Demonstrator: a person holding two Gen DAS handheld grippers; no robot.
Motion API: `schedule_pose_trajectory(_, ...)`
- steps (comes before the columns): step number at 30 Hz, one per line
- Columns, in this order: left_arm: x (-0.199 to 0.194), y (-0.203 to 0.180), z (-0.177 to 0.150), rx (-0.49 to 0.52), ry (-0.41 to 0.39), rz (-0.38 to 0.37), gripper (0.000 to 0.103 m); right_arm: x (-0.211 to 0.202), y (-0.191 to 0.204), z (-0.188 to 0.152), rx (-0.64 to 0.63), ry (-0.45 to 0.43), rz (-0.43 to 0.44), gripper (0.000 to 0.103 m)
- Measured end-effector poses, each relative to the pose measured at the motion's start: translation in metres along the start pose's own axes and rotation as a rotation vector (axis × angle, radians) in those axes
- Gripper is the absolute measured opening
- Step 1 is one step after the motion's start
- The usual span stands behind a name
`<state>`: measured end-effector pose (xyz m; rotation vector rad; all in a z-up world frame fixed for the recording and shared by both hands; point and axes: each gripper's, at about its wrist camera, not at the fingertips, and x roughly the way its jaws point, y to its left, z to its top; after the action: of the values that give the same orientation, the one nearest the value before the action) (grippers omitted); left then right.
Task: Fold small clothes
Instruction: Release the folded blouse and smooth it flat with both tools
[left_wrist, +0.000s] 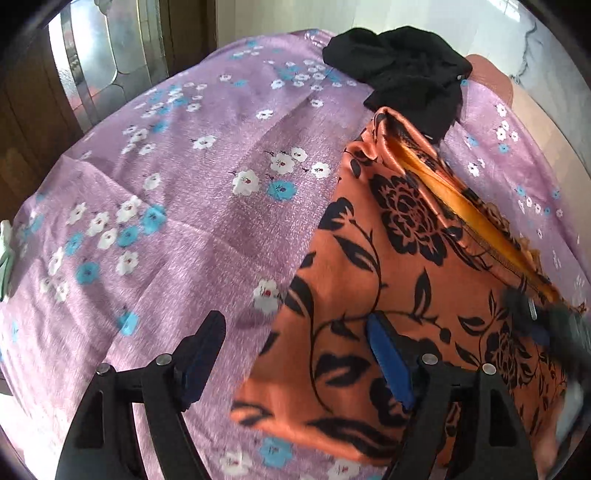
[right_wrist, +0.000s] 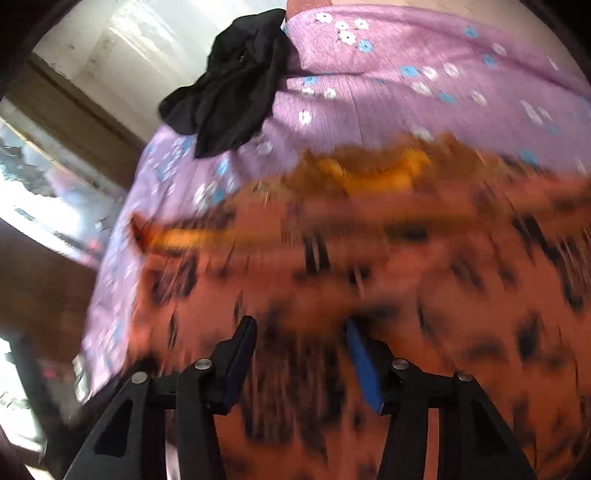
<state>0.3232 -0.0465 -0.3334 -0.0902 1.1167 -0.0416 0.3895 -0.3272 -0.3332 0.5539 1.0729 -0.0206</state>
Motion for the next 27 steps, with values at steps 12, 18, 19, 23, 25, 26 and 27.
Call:
schedule_pose_trajectory(12,-0.004,-0.004,0.008,-0.012,0.035,-0.03,0.079,-0.029,-0.056,0.065,0.291,-0.291,-0.022,0.054)
schedule_pose_trajectory(18,-0.032,-0.022,-0.002,0.079,-0.067,0.006,0.079,-0.098,-0.136,-0.019,0.356,-0.278,-0.123,0.054)
schedule_pose_trajectory(19,-0.036,-0.026,-0.003,0.098,-0.086,0.016,0.079,-0.109,-0.15,-0.04,0.374,-0.267,-0.147,0.054)
schedule_pose_trajectory(23,-0.029,-0.049,-0.013,0.196,-0.077,0.03,0.081,-0.127,-0.18,-0.098,0.411,-0.228,-0.088,0.042)
schedule_pose_trajectory(25,-0.011,-0.059,-0.02,0.244,0.003,0.035,0.087,-0.137,-0.178,-0.115,0.41,-0.222,-0.064,0.042)
schedule_pose_trajectory(26,-0.001,-0.065,-0.027,0.27,0.021,0.063,0.088,-0.14,-0.177,-0.121,0.432,-0.195,-0.058,0.042)
schedule_pose_trajectory(27,-0.001,-0.068,-0.03,0.287,-0.013,0.087,0.093,-0.139,-0.178,-0.125,0.466,-0.15,-0.065,0.042)
